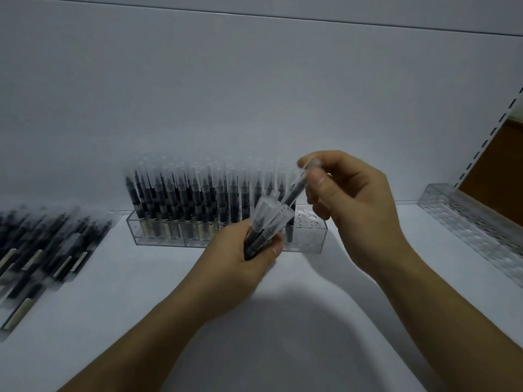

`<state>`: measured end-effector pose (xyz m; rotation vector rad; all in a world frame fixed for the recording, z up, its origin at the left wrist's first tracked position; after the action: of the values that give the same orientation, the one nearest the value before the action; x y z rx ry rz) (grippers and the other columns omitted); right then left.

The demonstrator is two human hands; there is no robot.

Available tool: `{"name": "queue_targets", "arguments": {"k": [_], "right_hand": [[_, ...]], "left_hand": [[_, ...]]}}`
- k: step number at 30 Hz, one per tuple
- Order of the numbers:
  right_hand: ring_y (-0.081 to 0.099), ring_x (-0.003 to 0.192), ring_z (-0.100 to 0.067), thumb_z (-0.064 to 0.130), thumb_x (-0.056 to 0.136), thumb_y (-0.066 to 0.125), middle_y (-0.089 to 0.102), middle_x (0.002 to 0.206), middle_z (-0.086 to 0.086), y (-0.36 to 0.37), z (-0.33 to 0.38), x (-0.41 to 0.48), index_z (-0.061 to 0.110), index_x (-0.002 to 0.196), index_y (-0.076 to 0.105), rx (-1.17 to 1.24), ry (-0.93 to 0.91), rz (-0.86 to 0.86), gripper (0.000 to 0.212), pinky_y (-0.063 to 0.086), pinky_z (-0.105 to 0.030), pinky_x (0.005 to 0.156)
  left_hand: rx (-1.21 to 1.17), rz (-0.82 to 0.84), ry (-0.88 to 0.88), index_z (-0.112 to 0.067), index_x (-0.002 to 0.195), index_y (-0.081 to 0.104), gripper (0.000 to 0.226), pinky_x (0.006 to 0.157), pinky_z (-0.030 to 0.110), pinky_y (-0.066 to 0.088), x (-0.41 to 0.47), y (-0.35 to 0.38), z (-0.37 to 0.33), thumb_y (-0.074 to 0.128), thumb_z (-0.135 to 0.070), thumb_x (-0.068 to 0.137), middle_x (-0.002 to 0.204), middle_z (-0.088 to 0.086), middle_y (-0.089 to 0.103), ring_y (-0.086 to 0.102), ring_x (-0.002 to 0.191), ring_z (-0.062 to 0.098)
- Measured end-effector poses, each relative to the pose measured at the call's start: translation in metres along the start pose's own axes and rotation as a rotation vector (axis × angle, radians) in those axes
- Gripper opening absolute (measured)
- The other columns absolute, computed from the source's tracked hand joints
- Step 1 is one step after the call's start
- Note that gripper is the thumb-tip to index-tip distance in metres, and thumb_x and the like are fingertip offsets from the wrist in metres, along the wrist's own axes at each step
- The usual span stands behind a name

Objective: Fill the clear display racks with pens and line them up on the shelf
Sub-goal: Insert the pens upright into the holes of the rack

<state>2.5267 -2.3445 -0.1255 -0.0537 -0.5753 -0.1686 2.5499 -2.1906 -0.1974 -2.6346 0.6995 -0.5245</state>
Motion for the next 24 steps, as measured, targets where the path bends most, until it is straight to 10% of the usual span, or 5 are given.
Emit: {"name": "queue_targets", "arguments": {"k": [12, 24], "right_hand": [[0.062, 0.076, -0.01, 0.018, 0.101, 0.057, 0.067, 0.084, 0.003, -0.065, -0.014, 0.013, 0.015, 0.105, 0.07, 0.382, 0.25, -0.351, 0.014, 0.049, -0.024, 0.067], [0.07, 0.081, -0.016, 0.014, 0.103, 0.06, 0.071, 0.099, 0.001, -0.066, 0.0, 0.011, 0.015, 0.108, 0.067, -0.23, -0.025, -0.395, 0.009, 0.057, -0.026, 0.063]], "left_hand": [[0.556, -0.045, 0.242, -0.03, 0.106, 0.059, 0.044, 0.073, 0.017, 0.038, -0.005, -0.002, -0.02, 0.042, -0.008, 0.071, 0.095, -0.021, 0.052, 0.048, 0.086, 0.002], [0.813, 0.016, 0.323, -0.021, 0.113, 0.07, 0.057, 0.105, 0.047, 0.036, -0.007, 0.02, -0.013, 0.073, 0.002, 0.06, 0.135, 0.005, 0.053, 0.044, 0.129, 0.025]]}}
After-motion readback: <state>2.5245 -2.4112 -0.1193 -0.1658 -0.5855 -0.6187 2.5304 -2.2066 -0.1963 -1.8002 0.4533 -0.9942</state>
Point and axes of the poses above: each hand's wrist, its own x-axis towards the middle knuckle, its own y-axis out of the palm, z = x × y, the point moved 9 cm from there along x, towards the middle knuckle
